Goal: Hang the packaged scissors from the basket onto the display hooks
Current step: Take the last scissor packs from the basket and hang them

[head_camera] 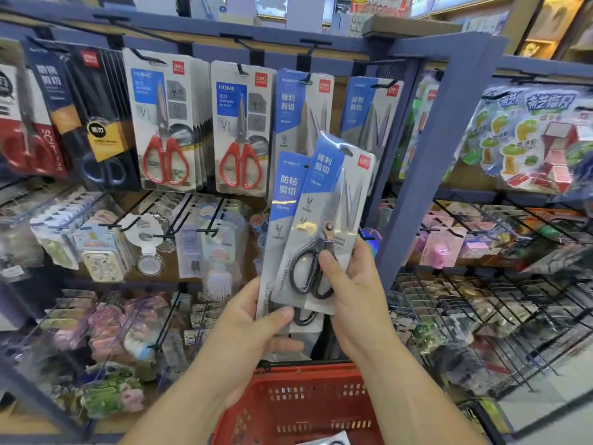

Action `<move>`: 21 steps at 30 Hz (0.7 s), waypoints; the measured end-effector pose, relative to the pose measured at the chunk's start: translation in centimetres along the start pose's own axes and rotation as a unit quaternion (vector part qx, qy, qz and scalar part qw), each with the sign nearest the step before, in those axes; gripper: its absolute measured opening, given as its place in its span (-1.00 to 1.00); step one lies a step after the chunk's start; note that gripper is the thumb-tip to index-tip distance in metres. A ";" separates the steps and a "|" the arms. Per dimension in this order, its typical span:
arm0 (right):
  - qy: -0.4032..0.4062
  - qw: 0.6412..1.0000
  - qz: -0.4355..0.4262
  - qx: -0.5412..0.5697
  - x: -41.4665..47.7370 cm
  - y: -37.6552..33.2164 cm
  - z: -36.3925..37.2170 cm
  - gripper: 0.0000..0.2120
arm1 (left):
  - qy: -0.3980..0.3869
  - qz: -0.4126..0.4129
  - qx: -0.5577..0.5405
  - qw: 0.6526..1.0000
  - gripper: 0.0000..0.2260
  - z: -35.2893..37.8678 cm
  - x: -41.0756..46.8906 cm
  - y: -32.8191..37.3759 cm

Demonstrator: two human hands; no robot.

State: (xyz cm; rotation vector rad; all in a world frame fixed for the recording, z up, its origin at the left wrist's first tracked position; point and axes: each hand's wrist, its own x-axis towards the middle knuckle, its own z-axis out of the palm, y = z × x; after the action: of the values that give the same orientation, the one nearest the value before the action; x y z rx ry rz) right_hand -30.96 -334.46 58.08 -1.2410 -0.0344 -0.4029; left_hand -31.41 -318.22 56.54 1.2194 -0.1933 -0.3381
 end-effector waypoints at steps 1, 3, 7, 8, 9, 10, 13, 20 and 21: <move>-0.006 1.000 0.004 -0.006 0.2 -0.3 -0.1 -0.63 | -0.002 0.003 0.010 1.000 -0.68 -0.1 0.1 0.0; -0.014 0.999 0.013 -0.035 0.8 -0.7 -0.6 -0.66 | -0.001 0.009 0.036 0.999 -0.67 -0.4 0.3 0.2; 0.010 0.996 0.026 -0.085 1.8 -1.4 -2.6 -0.70 | 0.051 0.027 0.062 0.996 -0.69 -1.4 0.9 1.2; 0.019 0.995 0.026 -0.098 2.0 -1.6 -3.2 -0.71 | 0.074 0.033 0.062 0.995 -0.69 -1.8 1.1 1.4; 0.025 0.993 0.025 -0.110 2.1 -1.8 -3.6 -0.72 | 0.095 0.041 0.063 0.993 -0.71 -2.2 1.3 1.7; 0.024 0.992 0.024 -0.123 2.3 -2.1 -3.9 -0.73 | 0.112 0.050 0.064 0.990 -0.73 -2.5 1.4 2.0; -0.009 0.987 0.005 -0.160 2.9 -3.6 -4.0 -0.69 | 0.142 0.078 0.078 0.984 -0.80 -3.4 2.0 3.4; -0.044 0.975 -0.088 -0.200 7.8 -7.4 -1.4 -0.69 | 0.167 0.149 0.076 0.972 -0.79 -4.4 2.7 6.1; -0.045 0.974 -0.092 -0.204 8.7 -7.7 -1.1 -0.70 | 0.168 0.155 0.075 0.971 -0.79 -4.5 2.7 6.3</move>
State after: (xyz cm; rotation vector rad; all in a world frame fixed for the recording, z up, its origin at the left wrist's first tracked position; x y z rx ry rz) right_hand -25.56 -339.93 66.84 -1.6700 -0.1504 -0.5318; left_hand -26.47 -313.26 60.86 1.3519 -0.1134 0.1595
